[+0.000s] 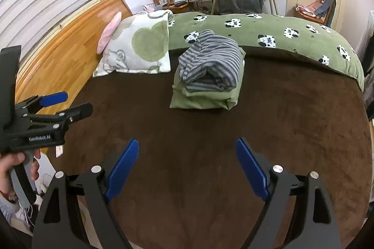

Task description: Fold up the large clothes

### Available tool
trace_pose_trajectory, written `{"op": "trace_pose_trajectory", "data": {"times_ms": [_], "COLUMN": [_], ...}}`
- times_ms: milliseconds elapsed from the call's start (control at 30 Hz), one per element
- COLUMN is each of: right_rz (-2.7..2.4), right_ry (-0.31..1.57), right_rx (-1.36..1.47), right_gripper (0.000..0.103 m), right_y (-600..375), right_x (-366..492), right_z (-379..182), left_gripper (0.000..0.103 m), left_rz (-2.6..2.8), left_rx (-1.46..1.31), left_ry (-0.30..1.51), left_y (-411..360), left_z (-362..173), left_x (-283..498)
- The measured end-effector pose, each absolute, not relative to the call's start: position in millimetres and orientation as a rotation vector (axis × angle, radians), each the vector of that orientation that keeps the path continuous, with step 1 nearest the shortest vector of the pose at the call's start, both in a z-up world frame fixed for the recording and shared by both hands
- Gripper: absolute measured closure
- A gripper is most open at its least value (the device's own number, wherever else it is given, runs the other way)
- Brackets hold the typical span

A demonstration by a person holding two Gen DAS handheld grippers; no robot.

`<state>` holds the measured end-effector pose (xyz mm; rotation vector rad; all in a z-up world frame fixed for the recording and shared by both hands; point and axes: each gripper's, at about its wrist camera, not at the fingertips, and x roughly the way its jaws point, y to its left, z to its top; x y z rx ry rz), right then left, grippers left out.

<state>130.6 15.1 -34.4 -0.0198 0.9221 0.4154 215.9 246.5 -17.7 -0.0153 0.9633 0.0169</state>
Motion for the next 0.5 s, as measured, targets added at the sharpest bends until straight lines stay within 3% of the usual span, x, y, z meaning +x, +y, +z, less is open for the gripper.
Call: {"op": "trace_pose_trajectory", "data": {"times_ms": [500], "right_rz": [0.399], "right_ry": [0.893], "right_rx": [-0.062], "right_gripper": [0.019], "right_y": [11.8], "right_x": [107.7], "right_z": [-29.7], "left_gripper": [0.006], "left_rz": [0.039], "left_rx": [-0.035], "left_ry": [0.967], "left_y": [237.5], "left_z": [-25.1], "left_x": [192.4]}}
